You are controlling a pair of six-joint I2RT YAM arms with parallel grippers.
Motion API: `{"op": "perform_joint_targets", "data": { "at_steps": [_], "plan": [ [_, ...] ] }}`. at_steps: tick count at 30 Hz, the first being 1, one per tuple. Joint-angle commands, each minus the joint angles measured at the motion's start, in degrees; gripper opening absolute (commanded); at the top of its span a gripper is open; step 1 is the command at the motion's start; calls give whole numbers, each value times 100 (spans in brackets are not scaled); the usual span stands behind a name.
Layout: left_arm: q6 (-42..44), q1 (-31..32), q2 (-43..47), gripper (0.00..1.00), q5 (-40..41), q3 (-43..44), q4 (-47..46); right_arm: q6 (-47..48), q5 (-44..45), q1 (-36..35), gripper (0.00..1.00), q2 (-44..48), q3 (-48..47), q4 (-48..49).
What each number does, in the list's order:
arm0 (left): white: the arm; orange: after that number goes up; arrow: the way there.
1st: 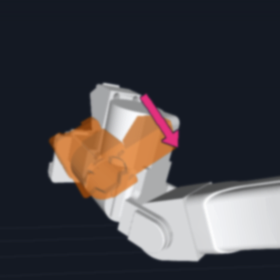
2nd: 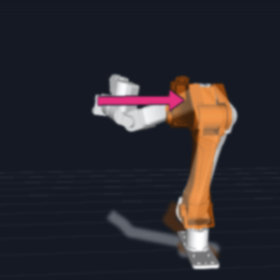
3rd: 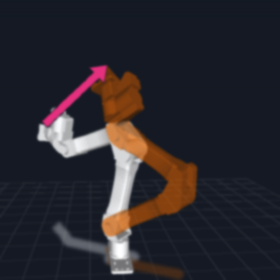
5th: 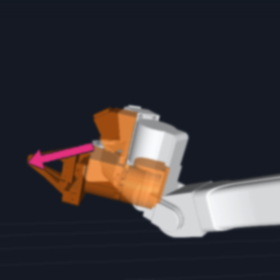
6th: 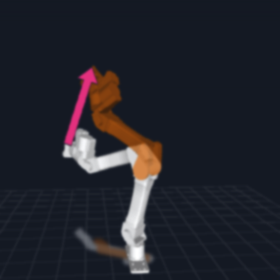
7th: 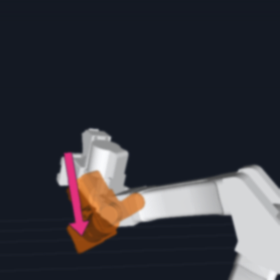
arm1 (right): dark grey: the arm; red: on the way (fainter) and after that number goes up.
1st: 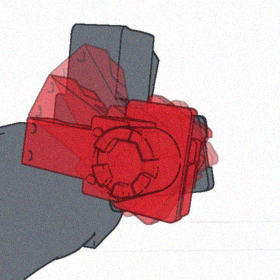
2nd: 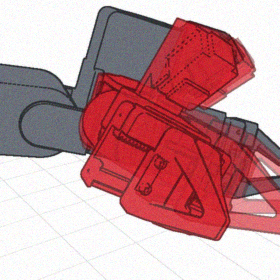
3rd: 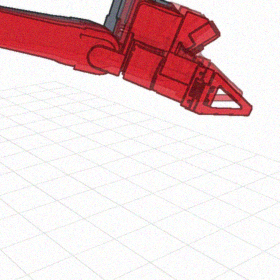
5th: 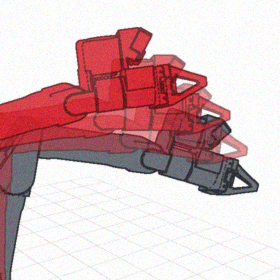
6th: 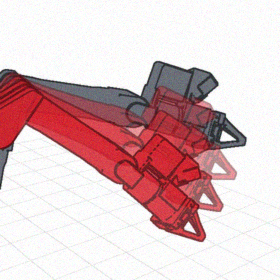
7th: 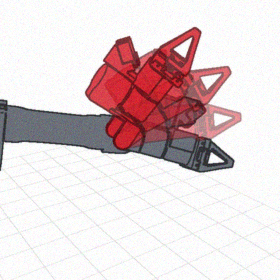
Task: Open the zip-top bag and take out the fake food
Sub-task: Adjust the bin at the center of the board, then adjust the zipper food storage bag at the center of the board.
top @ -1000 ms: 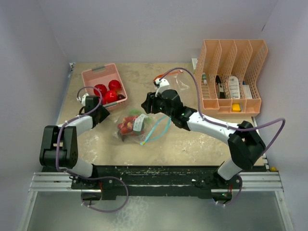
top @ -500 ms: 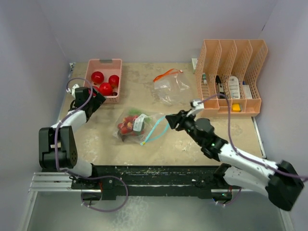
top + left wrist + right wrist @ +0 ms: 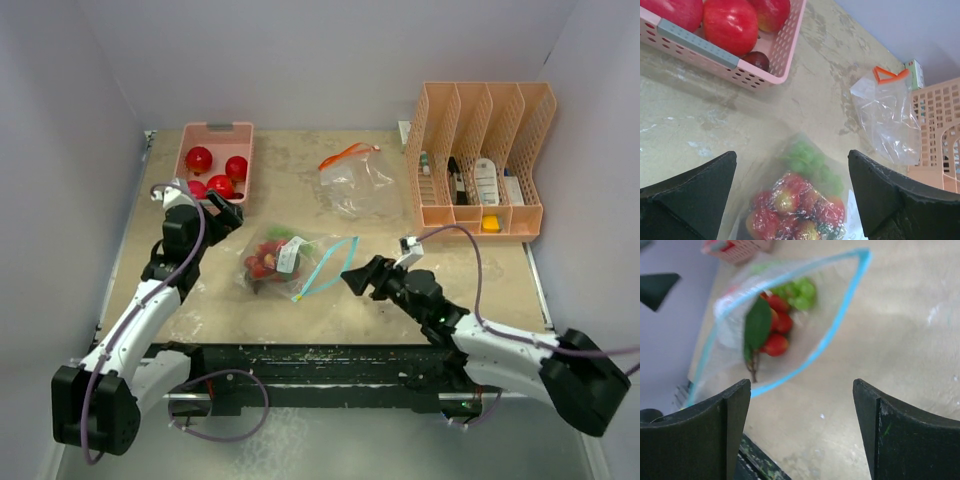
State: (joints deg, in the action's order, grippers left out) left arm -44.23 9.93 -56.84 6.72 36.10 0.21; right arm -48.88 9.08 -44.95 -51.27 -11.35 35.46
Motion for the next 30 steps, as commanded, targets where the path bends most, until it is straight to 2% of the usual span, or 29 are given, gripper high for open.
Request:
{"op": "perform_joint_targets", "data": {
  "at_steps": [1, 4, 6, 10, 12, 14, 16, 19, 22, 24, 26, 27, 30],
  "plan": [
    [256, 98, 197, 95, -293, 154, 239, -636, -512, 6, 87, -1046, -201, 1264],
    [418, 131, 154, 97, -551, 376, 527, -902, -734, 11, 88, -1815, -459, 1792],
    [458, 140, 196, 97, -632, 382, 614, -931, -793, 6, 81, -2185, -612, 2125],
    [533, 149, 374, 97, -663, 253, 668, -881, -866, 7, 58, -2662, -992, 2182],
    [618, 144, 393, 97, -576, 233, 757, -925, -937, 7, 41, -2741, -1001, 2209],
    [708, 144, 391, 97, -455, 244, 866, -973, -866, 11, 27, -2583, -958, 2184],
    [748, 148, 389, 97, -404, 257, 927, -911, -706, 12, 12, -2283, -970, 1756],
    [716, 149, 392, 97, -434, 215, 848, -733, -454, 9, 2, -1796, -1030, 977],
    [664, 148, 337, 97, -539, 181, 744, -662, -322, 5, 0, -1582, -1066, 566],
    [651, 143, 303, 97, -578, 172, 711, -743, -339, 12, 9, -1564, -1021, 474],
    [652, 145, 282, 97, -605, 158, 679, -840, -409, 11, 24, -1629, -937, 535],
    [652, 148, 291, 97, -622, 146, 665, -849, -423, 10, 28, -1675, -888, 570],
    [651, 148, 285, 96, -668, 118, 631, -887, -459, 10, 31, -1943, -844, 729]
  ]
}}
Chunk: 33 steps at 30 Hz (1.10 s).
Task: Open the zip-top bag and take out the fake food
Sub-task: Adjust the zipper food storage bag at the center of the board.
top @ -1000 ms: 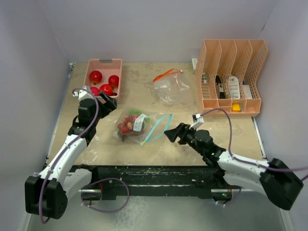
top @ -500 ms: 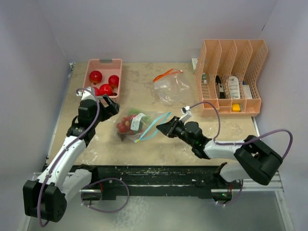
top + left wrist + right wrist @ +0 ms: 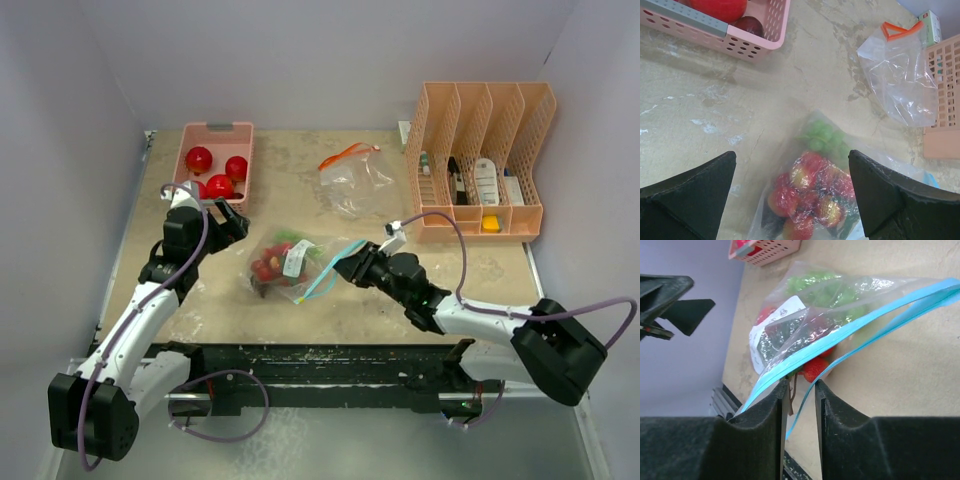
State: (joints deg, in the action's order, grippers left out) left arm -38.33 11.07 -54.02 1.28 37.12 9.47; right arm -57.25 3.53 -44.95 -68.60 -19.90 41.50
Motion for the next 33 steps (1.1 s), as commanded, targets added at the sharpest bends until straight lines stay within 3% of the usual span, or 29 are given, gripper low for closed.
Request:
{"op": "perform_joint_targets", "data": {
  "at_steps": [1, 4, 6, 10, 12, 18, 23, 29, 33],
  "plan": [
    [66, 33, 5, 96, -127, 15, -292, -91, 69, 9, 33, -309, -9, 154],
    [62, 34, 37, 96, -143, 18, -273, -121, -40, 10, 44, -606, -102, 156],
    [67, 33, 59, 96, -158, 7, -271, -159, -64, 7, 42, -736, -114, 268],
    [71, 33, 129, 95, -187, -20, -219, -238, 103, 12, 5, -570, 67, 490],
    [71, 35, 164, 95, -204, -16, -218, -235, 277, 9, 0, -180, 96, 238],
    [104, 35, 179, 96, -188, -39, -227, 301, 758, 12, 0, 1807, -348, -2062],
    [66, 36, 171, 96, -282, -174, -348, 1380, 1669, 21, 0, 2928, -1539, -4358],
    [1, 36, 136, 96, -473, -181, -452, 2436, 1720, 21, 0, 2251, -3039, -5700],
    [33, 33, 234, 96, -530, -158, -396, 2704, 1350, 21, 0, 1219, -3192, -5197]
  ]
}}
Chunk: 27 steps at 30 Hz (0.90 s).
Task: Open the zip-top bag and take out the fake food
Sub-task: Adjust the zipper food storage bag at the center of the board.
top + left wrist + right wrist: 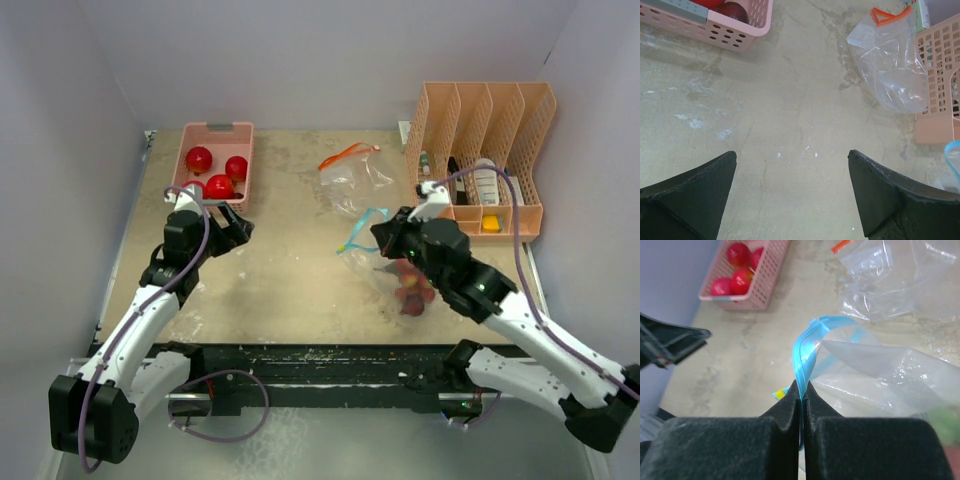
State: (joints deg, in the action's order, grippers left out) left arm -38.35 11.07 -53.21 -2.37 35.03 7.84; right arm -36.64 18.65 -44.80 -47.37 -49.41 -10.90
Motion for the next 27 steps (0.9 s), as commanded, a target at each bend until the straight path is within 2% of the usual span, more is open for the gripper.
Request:
{"op": "perform_joint_targets", "data": {
  "at_steps": [1, 3, 6, 9, 13, 16, 21, 27],
  "plan": [
    [56, 31, 179, 95, -200, 68, -204, 659, -347, 6, 0, -1117, -198, 337],
    [89, 34, 222, 94, -414, 96, -173, 575, -773, -3, 0, -1488, 50, 912],
    [60, 35, 167, 92, -1258, 34, -513, 446, -1201, -30, 0, -1885, 384, 1606],
    [-34, 79, 87, 89, -1929, -105, -925, 483, -1439, -106, 0, -2127, 479, 1894],
    [-201, 225, -45, 83, -2393, -326, -1602, 577, -1819, -216, 0, -2214, 548, 2237],
    [-340, 635, -321, 71, -2488, -447, -2161, 520, -1876, -285, 0, -2182, 576, 2404],
    [-510, 1698, -862, 66, -2240, -623, -2915, 401, -1811, -362, 0, -2118, 608, 2637],
    [-741, 2571, -1647, 48, -1957, -692, -3559, 351, -1726, -380, 0, -2007, 707, 2675]
  ]
}}
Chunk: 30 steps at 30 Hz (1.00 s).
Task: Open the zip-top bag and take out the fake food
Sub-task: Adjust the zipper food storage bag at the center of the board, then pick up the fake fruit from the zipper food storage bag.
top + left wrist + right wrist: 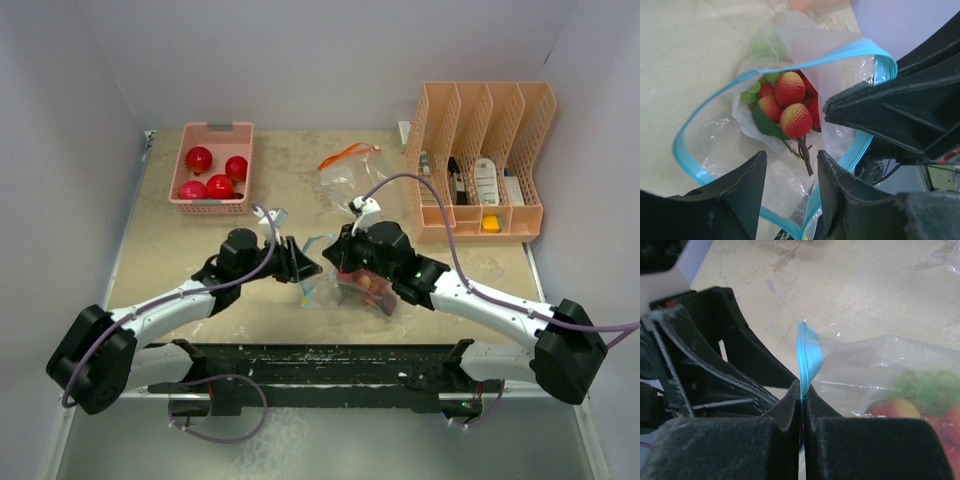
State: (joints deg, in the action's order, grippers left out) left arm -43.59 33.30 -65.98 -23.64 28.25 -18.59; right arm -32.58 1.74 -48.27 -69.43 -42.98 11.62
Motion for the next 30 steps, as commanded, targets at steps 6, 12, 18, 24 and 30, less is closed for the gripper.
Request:
{"op": "perform_joint_targets", "data": {
  "at_steps": [6, 12, 18, 24, 30],
  "plan": [
    [-299, 717, -951, 44, 282, 118, -1224, -126, -73, -46, 0, 220, 202, 501],
    [-515, 1012, -1736, 57, 281, 302, -1796, -182, -104, -77, 0, 235, 257, 594],
    [-651, 1231, -2287, 81, 313, 436, -2499, -165, -103, -106, 0, 352, 246, 472],
    [-704, 1335, -2676, 96, 283, 518, -3080, -224, -130, -143, 0, 328, 323, 499],
    [-719, 1372, -3031, 93, 319, 621, -3376, -299, -216, -216, 0, 254, 378, 671]
  ]
}}
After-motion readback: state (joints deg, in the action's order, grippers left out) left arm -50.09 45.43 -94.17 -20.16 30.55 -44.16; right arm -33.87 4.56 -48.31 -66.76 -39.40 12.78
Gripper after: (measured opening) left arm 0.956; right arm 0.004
